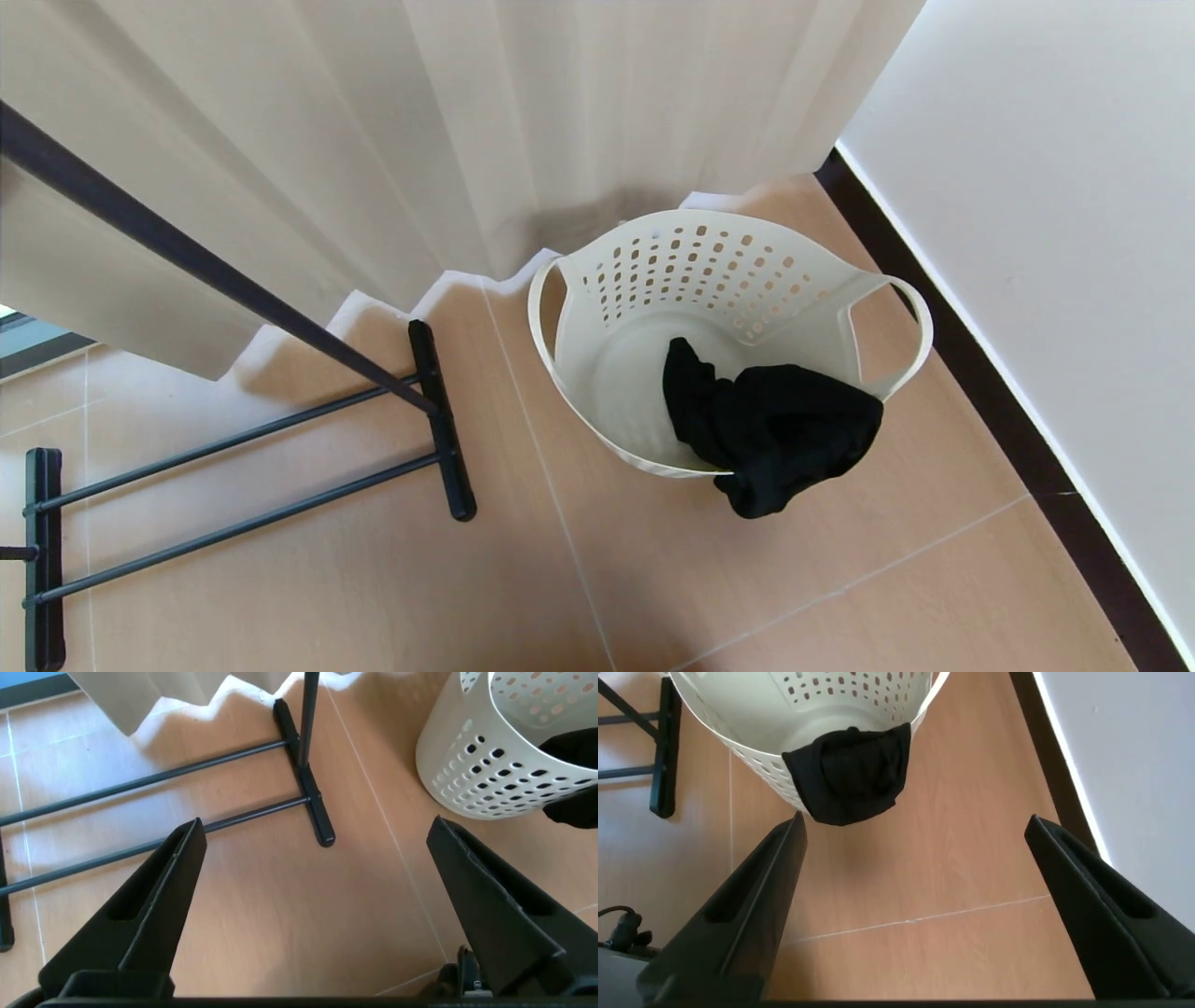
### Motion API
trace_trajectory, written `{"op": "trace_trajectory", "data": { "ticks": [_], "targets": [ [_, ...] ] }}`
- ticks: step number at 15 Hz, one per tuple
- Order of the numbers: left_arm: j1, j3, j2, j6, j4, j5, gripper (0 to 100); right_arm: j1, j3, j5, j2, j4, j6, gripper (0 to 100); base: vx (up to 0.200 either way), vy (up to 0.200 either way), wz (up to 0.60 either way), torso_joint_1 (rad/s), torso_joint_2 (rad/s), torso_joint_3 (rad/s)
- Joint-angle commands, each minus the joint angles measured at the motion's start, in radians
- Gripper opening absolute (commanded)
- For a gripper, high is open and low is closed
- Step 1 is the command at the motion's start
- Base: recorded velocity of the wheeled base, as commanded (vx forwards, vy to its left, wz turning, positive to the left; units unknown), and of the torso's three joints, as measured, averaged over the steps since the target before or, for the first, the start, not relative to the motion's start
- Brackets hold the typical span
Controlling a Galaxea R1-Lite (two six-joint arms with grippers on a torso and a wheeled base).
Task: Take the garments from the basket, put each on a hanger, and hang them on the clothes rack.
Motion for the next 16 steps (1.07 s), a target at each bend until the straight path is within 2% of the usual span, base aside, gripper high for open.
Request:
{"op": "trace_trajectory", "data": {
  "ticks": [1, 4, 5, 8, 9, 10, 12, 16],
  "targets": [
    [0.000, 0.000, 0.001, 0.001, 0.000, 0.002, 100, 0.000, 0.000, 0.000, 0.002, 0.002, -0.001, 100, 0.000, 0.000, 0.00, 0.002, 0.00, -0.207],
    [0.000, 0.002, 0.001, 0.001, -0.001, 0.003, 100, 0.000, 0.000, -0.003, 0.008, 0.012, -0.013, 100, 0.000, 0.000, 0.00, 0.007, 0.00, -0.129],
    [0.000, 0.002, 0.001, 0.001, -0.001, 0.005, 100, 0.002, -0.009, 0.000, 0.038, 0.021, -0.047, 100, 0.000, 0.000, 0.00, 0.000, 0.00, 0.000],
    [0.002, 0.003, 0.001, 0.004, -0.003, 0.009, 100, 0.006, -0.132, 0.004, 0.255, 0.025, -0.173, 100, 0.000, 0.000, 0.00, 0.000, 0.00, 0.000],
    [0.002, 0.003, 0.001, 0.004, -0.003, 0.009, 100, 0.006, -0.183, 0.006, 0.337, 0.025, -0.249, 100, 0.000, 0.000, 0.00, 0.000, 0.00, 0.000],
    [0.002, 0.003, 0.001, 0.004, -0.003, 0.008, 100, 0.006, -0.199, 0.008, 0.370, 0.025, -0.281, 100, 0.000, 0.000, 0.00, 0.000, 0.00, 0.000],
    [0.002, 0.003, 0.001, 0.004, -0.003, 0.005, 100, 0.064, -0.264, 0.057, 0.485, 0.025, -0.361, 100, 0.000, 0.000, 0.00, 0.000, 0.00, 0.000],
    [0.002, 0.003, 0.001, 0.004, -0.003, 0.005, 100, 0.169, -0.399, 0.058, 0.727, 0.059, -0.553, 100, 0.000, 0.000, 0.00, 0.000, 0.00, 0.000]
  ]
}}
